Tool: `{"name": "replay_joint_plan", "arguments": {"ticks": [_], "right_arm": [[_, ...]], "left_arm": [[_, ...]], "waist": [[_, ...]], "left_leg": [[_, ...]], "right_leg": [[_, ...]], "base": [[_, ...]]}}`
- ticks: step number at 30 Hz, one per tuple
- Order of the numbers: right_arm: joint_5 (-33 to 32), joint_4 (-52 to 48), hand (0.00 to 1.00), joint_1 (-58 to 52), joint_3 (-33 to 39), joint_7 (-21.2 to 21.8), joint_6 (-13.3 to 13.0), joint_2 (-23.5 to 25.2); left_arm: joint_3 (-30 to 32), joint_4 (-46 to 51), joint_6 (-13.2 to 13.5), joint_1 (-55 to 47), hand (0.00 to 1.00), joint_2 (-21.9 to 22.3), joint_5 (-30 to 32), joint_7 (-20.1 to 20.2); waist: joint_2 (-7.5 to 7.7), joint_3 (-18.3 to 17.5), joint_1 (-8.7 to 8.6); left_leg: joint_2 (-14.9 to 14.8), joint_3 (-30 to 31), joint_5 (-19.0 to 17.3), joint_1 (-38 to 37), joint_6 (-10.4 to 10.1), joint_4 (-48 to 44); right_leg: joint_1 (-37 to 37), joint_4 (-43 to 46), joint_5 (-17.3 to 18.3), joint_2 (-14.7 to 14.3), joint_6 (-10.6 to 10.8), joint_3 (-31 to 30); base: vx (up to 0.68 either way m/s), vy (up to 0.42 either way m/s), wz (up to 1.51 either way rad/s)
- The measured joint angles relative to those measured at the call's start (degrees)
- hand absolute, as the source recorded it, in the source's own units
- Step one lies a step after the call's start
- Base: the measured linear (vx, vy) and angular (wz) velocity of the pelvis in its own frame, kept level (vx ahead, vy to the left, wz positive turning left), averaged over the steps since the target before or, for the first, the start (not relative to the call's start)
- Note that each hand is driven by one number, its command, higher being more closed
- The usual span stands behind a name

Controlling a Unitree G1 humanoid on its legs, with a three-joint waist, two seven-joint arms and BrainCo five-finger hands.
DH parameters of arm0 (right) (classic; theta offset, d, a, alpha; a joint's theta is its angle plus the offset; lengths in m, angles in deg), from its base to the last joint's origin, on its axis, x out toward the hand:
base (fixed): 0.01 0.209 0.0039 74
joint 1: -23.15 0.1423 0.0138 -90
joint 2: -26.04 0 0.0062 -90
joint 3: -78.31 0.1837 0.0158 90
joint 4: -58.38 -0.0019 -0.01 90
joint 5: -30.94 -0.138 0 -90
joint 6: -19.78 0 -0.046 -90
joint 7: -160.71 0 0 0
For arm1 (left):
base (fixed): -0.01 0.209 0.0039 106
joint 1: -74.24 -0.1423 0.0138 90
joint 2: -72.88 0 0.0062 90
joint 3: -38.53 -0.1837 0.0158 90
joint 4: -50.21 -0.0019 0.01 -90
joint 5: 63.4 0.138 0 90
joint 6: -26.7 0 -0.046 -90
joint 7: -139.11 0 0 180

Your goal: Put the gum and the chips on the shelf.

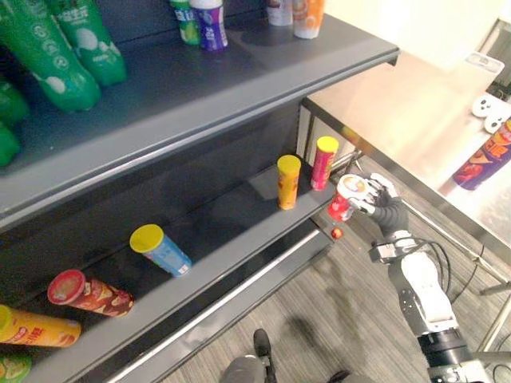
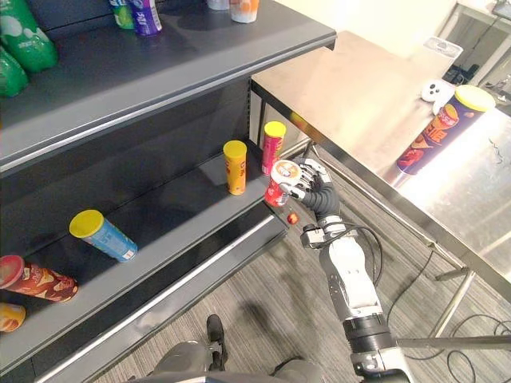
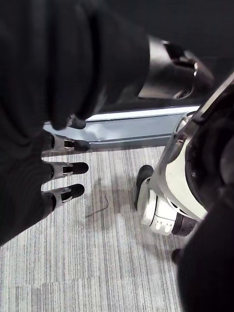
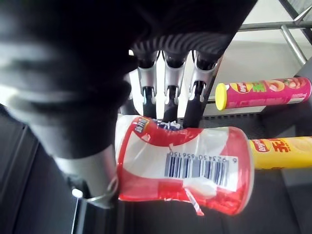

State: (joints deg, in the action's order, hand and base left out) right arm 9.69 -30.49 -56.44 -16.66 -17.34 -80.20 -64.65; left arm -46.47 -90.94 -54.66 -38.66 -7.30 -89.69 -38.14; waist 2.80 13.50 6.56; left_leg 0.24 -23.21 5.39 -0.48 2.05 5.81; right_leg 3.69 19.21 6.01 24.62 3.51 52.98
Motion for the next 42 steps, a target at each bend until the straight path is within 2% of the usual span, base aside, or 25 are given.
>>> {"name": "replay_joint_plan", "arguments": {"ticks": [2, 3, 4, 5, 6, 7, 8, 9, 10, 12, 13, 14, 15, 16, 17, 19, 22, 26, 30, 35, 36, 37, 39, 42], "right_arm": [[0.8, 0.1, 1.0, 0.1, 0.0, 0.2, 0.0, 0.0], [1.0, 0.4, 1.0, 0.1, 0.0, 0.4, 0.0, 0.0], [1.0, 1.0, 1.0, 0.0, 0.0, 0.5, 0.0, 0.0], [1.0, 1.2, 1.0, -0.4, 0.2, 0.5, 0.0, 0.0], [1.0, 1.1, 1.0, -1.9, 0.8, 0.4, -0.2, -0.1], [1.0, 0.9, 1.0, -2.9, 1.4, 0.3, -0.2, -0.1], [1.0, 0.1, 1.0, -5.0, 3.1, -0.2, -0.3, -0.1], [1.0, -0.4, 1.0, -6.4, 4.5, -0.4, -0.4, -0.2], [1.0, -0.4, 1.0, -7.3, 5.4, -0.6, -0.6, -0.2], [1.0, -0.4, 1.0, -9.7, 6.7, -1.5, -0.7, -0.1], [1.0, -0.2, 1.0, -10.8, 7.4, -1.8, -0.7, -0.1], [1.0, -0.1, 1.0, -10.9, 7.7, -1.8, -0.7, -0.1], [0.9, -0.1, 1.0, -10.7, 8.4, -1.7, -0.9, -0.1], [0.8, -0.1, 1.0, -10.1, 9.4, -1.7, -1.2, -0.1], [0.4, -0.1, 1.0, -9.6, 9.6, -1.6, -1.5, -0.1], [-0.2, -0.1, 1.0, -7.3, 9.6, -1.5, -2.2, 0.0], [-0.2, 1.1, 1.0, -8.0, 10.1, -1.7, -2.3, -0.1], [-1.5, 2.1, 1.0, -8.0, 10.5, -1.9, -2.3, -0.1], [-1.5, 2.2, 1.0, -8.4, 11.3, -2.3, -2.3, -0.1], [-1.5, 2.0, 1.0, -9.0, 11.4, -1.9, -2.8, 0.4], [-1.4, 1.7, 1.0, -9.6, 11.7, -1.6, -3.0, 0.6], [-1.4, 1.7, 1.0, -10.0, 12.0, -1.6, -3.1, 1.1], [-1.3, 1.6, 1.0, -10.6, 12.0, -1.6, -3.1, 1.4], [-1.3, -0.2, 1.0, -10.8, 12.2, -1.5, -3.1, 2.2]], "left_arm": [[0.0, 0.7, 0.0, -0.3, 0.0, -0.2, 0.0, 0.0], [-0.1, 1.3, 0.0, -0.7, 0.0, -0.5, 0.0, 0.0], [-0.2, 1.5, 0.0, -0.9, 0.0, -0.7, 0.0, -0.1], [-0.3, 1.5, 0.0, -0.9, 0.0, -0.7, -0.1, -0.2], [-0.3, 1.5, -0.1, -1.0, 0.0, -0.9, -0.5, -0.3], [-0.3, 1.6, -0.2, -0.9, 0.0, -1.1, -0.5, -0.3], [-0.3, 2.1, -0.5, -0.9, 0.0, -1.3, -0.5, -0.3], [-0.3, 2.1, -0.8, -0.7, 0.0, -1.3, -0.5, -0.4], [-0.4, 1.6, -1.6, -0.3, 0.0, -1.4, -0.4, -0.6], [-0.4, 0.7, -2.4, 0.1, 0.0, -1.8, 0.1, -0.5], [-0.4, 0.9, -2.5, 0.3, 0.0, -2.3, 0.1, -0.4], [-0.5, 0.9, -2.6, 0.3, 0.0, -2.5, 0.1, -0.4], [-0.3, 0.9, -2.6, 0.2, 0.0, -2.8, 0.0, -0.5], [0.0, 0.9, -2.5, 0.1, 0.0, -2.8, -0.1, -0.5], [0.2, 0.9, -2.4, -0.1, 0.0, -2.6, -0.2, -0.5], [1.5, 0.9, -2.4, -0.9, 0.0, -1.1, 0.0, -0.5], [1.8, 0.9, -2.0, -1.1, 0.0, 1.2, 0.0, -0.4], [2.3, 0.9, -1.6, -0.9, 0.0, 1.4, -0.1, -0.5], [2.2, 1.0, -1.4, -0.7, 0.0, 1.5, -0.1, -0.8], [2.2, 1.0, -1.3, -0.5, 0.0, 1.5, 0.0, -1.3], [2.3, 1.1, -1.3, -0.3, 0.0, 1.4, 0.1, -1.4], [2.7, 1.1, -1.4, -0.3, 0.0, 1.5, 0.2, -1.4], [2.7, 1.1, -1.4, 0.0, 0.0, 1.5, 0.3, -1.4], [2.7, 2.3, -1.4, 0.9, 0.0, 1.3, 0.8, -1.3]], "waist": [[0.41, 0.2, 0.01], [0.76, 0.4, -0.07], [0.84, 0.7, -0.06], [0.66, 0.8, -0.21], [0.59, 0.8, -1.08], [0.65, 0.8, -1.8], [0.22, 1.0, -2.65], [0.68, 0.7, -3.27], [0.27, 0.9, -3.24], [-0.97, 0.8, -3.37], [-1.27, 0.7, -3.37], [-1.14, 0.6, -3.3], [-0.83, 0.3, -2.9], [-0.56, -0.2, -1.82], [-0.37, -0.3, -1.26], [0.26, -1.1, -1.15], [-0.5, -3.7, -1.5], [-0.7, -4.9, -1.67], [-1.0, -5.4, -1.98], [-1.13, -5.5, -2.04], [-1.13, -5.5, -2.09], [-1.18, -5.6, -2.88], [-1.39, -5.7, -3.98], [-1.38, -5.8, -4.26]], "left_leg": [[0.8, 0.6, -0.1, 0.0, 0.1, 0.0], [1.5, 1.6, -0.2, 0.0, 0.1, 0.0], [2.0, 3.8, -0.8, 0.3, 0.9, 0.0], [2.1, 5.8, -0.9, 0.3, 1.0, -0.2], [2.3, 10.0, -1.4, 1.0, 1.7, -1.8], [2.6, 12.1, -1.7, 1.8, 2.2, -3.0], [3.7, 16.9, -1.9, 2.7, 2.5, -4.0], [4.7, 21.0, -1.7, 3.2, 2.9, -4.0], [5.2, 23.3, -1.5, 3.7, 3.1, -4.2], [6.0, 28.4, -1.6, 4.9, 3.1, -5.6], [6.4, 30.3, -1.6, 5.2, 3.0, -6.1], [6.4, 30.4, -1.6, 5.2, 3.0, -6.2], [6.6, 30.4, -1.6, 5.2, 2.9, -6.5], [6.8, 30.4, -1.6, 5.2, 2.8, -6.8], [7.0, 30.4, -1.8, 5.2, 2.6, -7.0], [7.4, 30.9, -1.9, 5.3, 2.4, -7.0], [6.1, 31.8, -1.8, 5.3, 1.4, -5.7], [4.1, 32.1, -1.3, 4.5, -0.3, -3.2], [2.7, 33.4, -0.4, 3.1, -1.6, -0.7], [2.6, 33.0, -1.5, 2.0, -2.5, -0.1], [2.5, 31.4, -2.3, 2.1, -1.9, -0.1], [1.8, 28.1, -2.6, 2.2, -2.1, -0.1], [1.4, 25.4, -2.6, 2.1, -2.1, -0.1], [1.9, 25.2, -2.4, 1.8, -2.4, -0.1]], "right_leg": [[0.1, 1.3, 0.6, 1.2, -1.0, 0.5], [0.2, 2.6, 1.3, 2.3, -2.1, 0.5], [-0.3, 3.6, 3.3, 2.2, -5.4, -1.8], [-1.0, 3.5, 4.9, 1.2, -7.8, -5.0], [-2.2, 2.6, 7.1, -2.4, -11.0, -12.9], [-2.7, 2.0, 7.6, -4.4, -11.8, -17.0], [-4.2, 1.2, 8.5, -8.5, -13.0, -25.9], [-5.9, 1.7, 9.2, -12.1, -12.8, -35.1], [-7.5, 3.1, 9.7, -14.5, -10.9, -41.1], [-9.5, 4.7, 9.7, -17.7, -5.7, -50.2], [-9.8, 4.3, 8.6, -18.3, -3.5, -53.1], [-9.7, 3.6, 7.9, -18.2, -2.4, -53.6], [-9.4, 1.7, 6.6, -17.3, -0.3, -53.3], [-9.3, -0.1, 5.7, -16.7, 1.1, -52.8], [-9.3, -1.0, 5.4, -16.5, 1.4, -52.6], [-8.9, -5.1, 4.4, -16.5, 1.8, -51.4], [-7.9, -7.7, 3.3, -17.0, 1.8, -48.3], [-5.8, -11.9, 0.0, -18.4, 1.8, -45.7], [-4.2, -13.7, -0.7, -19.5, 1.5, -43.7], [-2.3, -14.8, -0.7, -19.3, 1.5, -42.8], [-2.0, -15.1, -0.7, -19.1, 1.5, -42.4], [-1.8, -15.1, -0.7, -18.7, 1.5, -41.9], [-1.2, -14.9, -0.7, -18.3, 1.5, -40.7], [-1.2, -14.6, -0.7, -17.9, 1.5, -41.1]], "base": [[0.02, 0.008, 0.15], [0.03, 0.02, 0.26], [0.0, 0.025, 0.37], [-0.01, 0.023, 0.78], [0.0, 0.009, 1.04], [0.05, -0.004, 1.76], [0.14, -0.02, 1.95], [0.17, -0.016, 2.01], [0.16, -0.013, 1.62], [0.08, -0.011, 1.53], [0.08, -0.025, 1.43], [0.08, -0.054, 1.33], [0.07, -0.084, 0.91], [0.07, -0.097, 0.68], [0.06, -0.118, 0.32], [0.04, -0.141, 0.17], [0.06, -0.165, 0.15], [0.06, -0.135, 0.05], [0.13, -0.093, 0.15], [0.08, -0.021, 0.04], [0.03, 0.028, 0.13], [0.03, 0.031, 0.23], [0.02, 0.04, 0.28], [0.04, 0.049, 0.02]]}}
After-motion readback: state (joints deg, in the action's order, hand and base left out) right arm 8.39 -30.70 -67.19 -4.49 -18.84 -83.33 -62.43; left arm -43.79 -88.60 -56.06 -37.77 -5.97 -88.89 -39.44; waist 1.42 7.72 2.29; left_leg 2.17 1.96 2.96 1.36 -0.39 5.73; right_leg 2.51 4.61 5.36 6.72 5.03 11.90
